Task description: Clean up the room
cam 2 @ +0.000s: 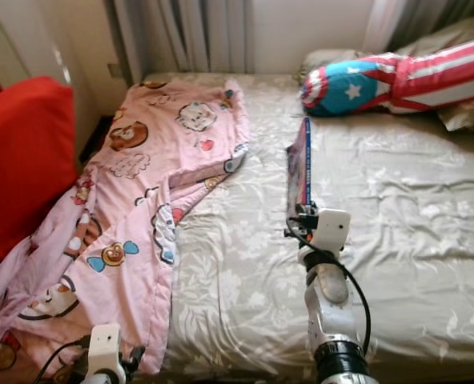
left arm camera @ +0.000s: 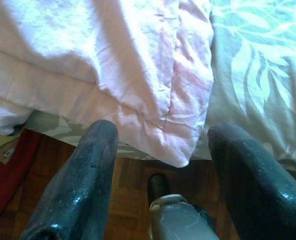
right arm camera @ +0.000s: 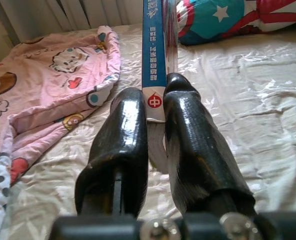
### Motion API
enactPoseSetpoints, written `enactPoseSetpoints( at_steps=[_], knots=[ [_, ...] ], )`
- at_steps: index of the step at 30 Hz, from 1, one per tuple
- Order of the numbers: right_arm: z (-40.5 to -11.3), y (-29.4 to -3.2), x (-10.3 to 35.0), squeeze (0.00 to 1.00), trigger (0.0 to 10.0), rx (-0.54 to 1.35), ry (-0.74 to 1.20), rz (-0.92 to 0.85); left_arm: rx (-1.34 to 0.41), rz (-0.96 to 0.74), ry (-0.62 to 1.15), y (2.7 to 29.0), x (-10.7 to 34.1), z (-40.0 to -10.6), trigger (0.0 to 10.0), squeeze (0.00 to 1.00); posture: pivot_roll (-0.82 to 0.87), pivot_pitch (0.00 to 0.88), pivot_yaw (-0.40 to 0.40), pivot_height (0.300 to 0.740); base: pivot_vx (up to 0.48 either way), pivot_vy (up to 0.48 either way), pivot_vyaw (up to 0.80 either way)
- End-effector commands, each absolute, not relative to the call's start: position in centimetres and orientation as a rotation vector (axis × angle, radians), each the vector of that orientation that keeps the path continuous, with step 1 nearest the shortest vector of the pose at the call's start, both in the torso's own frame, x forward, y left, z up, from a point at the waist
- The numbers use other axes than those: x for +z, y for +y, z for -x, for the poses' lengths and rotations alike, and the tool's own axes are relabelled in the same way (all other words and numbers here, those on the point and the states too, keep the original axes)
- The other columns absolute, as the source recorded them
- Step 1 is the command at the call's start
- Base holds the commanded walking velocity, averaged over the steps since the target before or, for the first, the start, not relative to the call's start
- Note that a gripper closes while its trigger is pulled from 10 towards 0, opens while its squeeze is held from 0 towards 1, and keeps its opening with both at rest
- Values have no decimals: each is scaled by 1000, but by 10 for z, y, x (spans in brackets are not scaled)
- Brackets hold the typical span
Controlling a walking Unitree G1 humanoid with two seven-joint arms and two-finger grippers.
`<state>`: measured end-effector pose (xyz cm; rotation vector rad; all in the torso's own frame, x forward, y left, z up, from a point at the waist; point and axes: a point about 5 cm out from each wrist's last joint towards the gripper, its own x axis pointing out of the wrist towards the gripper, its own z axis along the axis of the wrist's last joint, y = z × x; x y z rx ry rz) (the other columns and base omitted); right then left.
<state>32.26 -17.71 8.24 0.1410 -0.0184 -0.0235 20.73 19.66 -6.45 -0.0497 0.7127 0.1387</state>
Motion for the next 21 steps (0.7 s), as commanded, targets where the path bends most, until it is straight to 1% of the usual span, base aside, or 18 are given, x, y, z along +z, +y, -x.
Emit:
enactPoseSetpoints(
  at_steps=[1, 7, 14, 17, 21],
  knots=[
    [-328, -173, 92, 0, 10000, -8, -68, -138, 162, 47, 750, 201, -69, -200, 10000, 0, -12, 36, -1, 726, 0, 0, 0],
    [-332, -187, 95, 0, 10000, -40, -71, -110, 166, 57, 742, 198, -68, -203, 10000, 0, -11, 25, -9, 726, 0, 0, 0],
    [-336, -198, 99, 0, 10000, -85, -71, -101, 170, 60, 752, 198, -68, -203, 10000, 0, -44, 4, 5, 726, 0, 0, 0],
    [-334, -199, 95, 0, 10000, -88, -66, -105, 174, 60, 759, 199, -70, -200, 10000, 0, -52, 0, 5, 726, 0, 0, -731],
    [-324, -199, 82, 0, 10000, -94, -34, -107, 192, 56, 782, 204, -74, -189, 10000, 0, -62, 0, 9, 726, 0, 0, -731]
  ],
)
